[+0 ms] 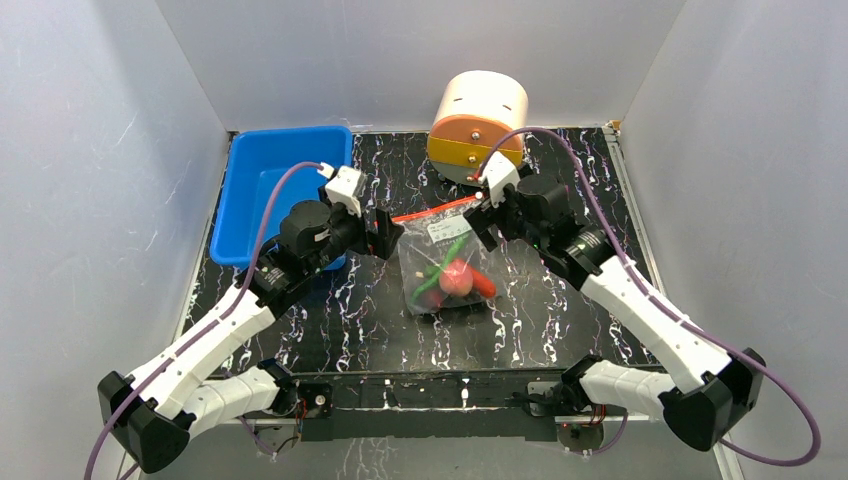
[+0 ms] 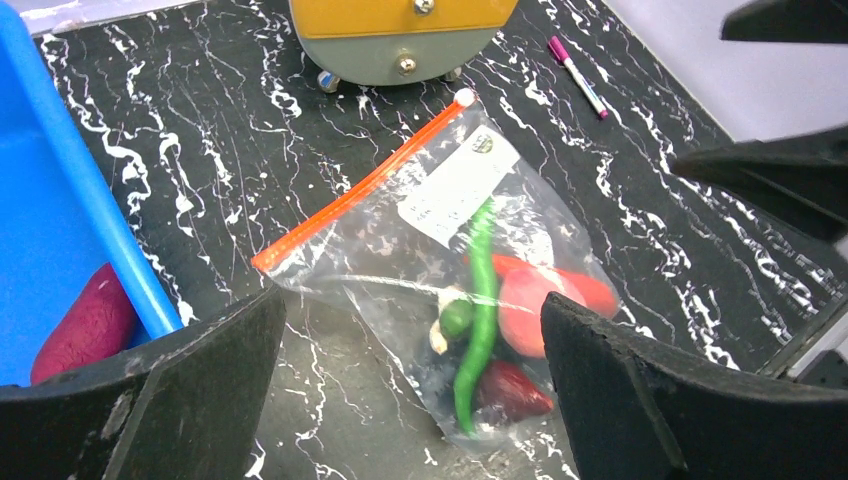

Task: Place the food in the zip-top bag and seal the zipper
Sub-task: Place the zipper food storage bag at the center of the board, then reset both arms

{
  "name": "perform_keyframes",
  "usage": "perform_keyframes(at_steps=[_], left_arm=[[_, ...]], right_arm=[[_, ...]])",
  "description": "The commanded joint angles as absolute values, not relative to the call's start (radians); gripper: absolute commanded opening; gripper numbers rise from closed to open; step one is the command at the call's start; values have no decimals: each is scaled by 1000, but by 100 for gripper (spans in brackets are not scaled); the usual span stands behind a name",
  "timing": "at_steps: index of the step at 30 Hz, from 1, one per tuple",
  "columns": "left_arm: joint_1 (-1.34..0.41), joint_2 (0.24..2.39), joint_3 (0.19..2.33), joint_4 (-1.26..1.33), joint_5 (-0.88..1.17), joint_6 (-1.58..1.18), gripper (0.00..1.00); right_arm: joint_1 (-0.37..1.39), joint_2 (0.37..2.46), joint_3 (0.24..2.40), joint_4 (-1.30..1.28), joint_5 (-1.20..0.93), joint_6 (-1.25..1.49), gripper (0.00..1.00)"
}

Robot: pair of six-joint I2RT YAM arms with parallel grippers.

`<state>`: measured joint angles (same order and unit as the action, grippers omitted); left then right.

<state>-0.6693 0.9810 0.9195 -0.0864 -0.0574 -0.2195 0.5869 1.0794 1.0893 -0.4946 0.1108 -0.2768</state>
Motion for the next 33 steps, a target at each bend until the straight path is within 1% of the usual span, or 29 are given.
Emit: perform_keyframes(at_steps=[1, 4, 7, 14, 22, 28, 33], left_arm=[[-666, 974, 985, -125, -124, -312, 98], [-666, 969, 999, -142, -126, -341, 98], [-666, 947, 1003, -157, -121, -342, 98], [-666, 893, 1028, -176, -109, -351, 98], [-666, 873, 1025, -181, -77, -355, 98], [-666, 843, 1000, -166, -63, -367, 98], [-666, 835, 986, -173, -101, -362, 98]], right_arm=[[586, 987, 1106, -429, 70, -71, 98], [586, 948, 1078, -412, 95, 110, 98], [585, 928, 1088, -463, 100, 257, 98], [585, 864, 1083, -563, 48, 463, 98], [585, 759, 1068, -581, 85, 559, 98], [586, 729, 1054, -575, 117, 590, 98], [585, 718, 1028, -563, 116, 605, 98]])
